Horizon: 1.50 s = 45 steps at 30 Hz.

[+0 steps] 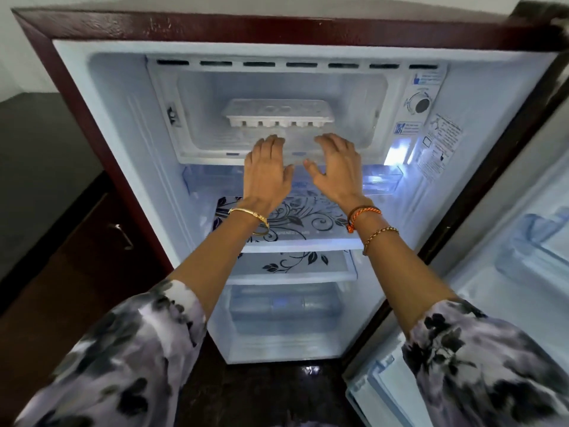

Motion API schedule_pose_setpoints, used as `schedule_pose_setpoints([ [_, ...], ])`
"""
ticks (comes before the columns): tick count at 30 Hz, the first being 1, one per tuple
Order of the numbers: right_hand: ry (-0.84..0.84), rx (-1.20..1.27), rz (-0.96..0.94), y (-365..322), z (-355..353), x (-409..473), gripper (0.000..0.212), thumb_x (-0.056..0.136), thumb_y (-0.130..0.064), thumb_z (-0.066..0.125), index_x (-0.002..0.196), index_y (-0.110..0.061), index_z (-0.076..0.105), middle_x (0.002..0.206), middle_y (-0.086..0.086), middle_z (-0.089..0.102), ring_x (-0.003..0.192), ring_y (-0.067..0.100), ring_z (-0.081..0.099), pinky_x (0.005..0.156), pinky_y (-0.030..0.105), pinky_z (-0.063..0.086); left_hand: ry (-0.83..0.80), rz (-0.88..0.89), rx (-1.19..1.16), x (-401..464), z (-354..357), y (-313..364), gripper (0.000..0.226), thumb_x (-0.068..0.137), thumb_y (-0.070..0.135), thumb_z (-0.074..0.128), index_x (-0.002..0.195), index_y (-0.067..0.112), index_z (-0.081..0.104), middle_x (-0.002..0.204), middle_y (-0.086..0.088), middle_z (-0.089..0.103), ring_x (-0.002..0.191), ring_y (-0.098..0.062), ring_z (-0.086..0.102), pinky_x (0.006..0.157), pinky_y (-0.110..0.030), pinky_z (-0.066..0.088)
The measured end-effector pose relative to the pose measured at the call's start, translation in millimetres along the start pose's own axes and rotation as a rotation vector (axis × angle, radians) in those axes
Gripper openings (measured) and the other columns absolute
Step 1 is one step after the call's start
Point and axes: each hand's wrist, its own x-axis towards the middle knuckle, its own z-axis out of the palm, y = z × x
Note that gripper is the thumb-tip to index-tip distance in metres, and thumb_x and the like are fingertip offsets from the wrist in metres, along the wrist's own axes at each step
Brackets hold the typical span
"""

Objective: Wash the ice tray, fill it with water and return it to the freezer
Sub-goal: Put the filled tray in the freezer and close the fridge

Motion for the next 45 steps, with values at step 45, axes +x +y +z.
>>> schedule_pose_setpoints([
  [45,0.881,0.077,0.573,79,-426,-475,0.045,0.086,-0.017,0.055,0.129,-0.004,0.047,0.137,0.015,0.043,0.125,0.028,0.039,0.096,0.014,0.02,-0.216,0.496,-0.531,-383,-125,448,0.06,0.083,0.004,0.059,0.138,0.008,0.037,0.148,-0.012,0.031,0.133,-0.029,0.033,0.098,-0.031,0.039],
])
